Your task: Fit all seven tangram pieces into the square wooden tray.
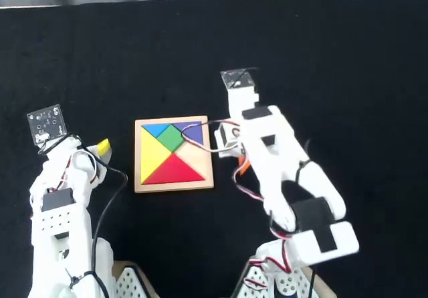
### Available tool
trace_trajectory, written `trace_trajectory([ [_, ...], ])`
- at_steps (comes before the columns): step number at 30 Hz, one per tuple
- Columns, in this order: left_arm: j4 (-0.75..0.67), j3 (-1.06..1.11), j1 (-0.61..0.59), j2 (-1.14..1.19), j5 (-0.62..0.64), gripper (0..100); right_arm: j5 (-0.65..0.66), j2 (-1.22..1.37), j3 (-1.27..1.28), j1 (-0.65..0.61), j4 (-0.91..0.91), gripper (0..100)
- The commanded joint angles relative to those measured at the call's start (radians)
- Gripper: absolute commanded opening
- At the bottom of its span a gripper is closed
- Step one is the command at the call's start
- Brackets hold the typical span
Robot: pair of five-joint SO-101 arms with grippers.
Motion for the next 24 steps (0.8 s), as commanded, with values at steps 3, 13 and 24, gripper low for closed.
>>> trace_trajectory([
  [3, -0.018, -0.001, -0.002, -0.015, 0.002, 29, 0.003, 0.064, -0.07, 0.043, 0.021, 19.4],
  [13, -0.017, -0.001, -0.002, -0.015, 0.002, 29, 0.005, 0.074, -0.071, 0.064, 0.018, 19.4],
  [24, -0.017, -0.001, -0.002, -0.015, 0.002, 29, 0.005, -0.056, -0.099, 0.167, 0.103, 19.4],
])
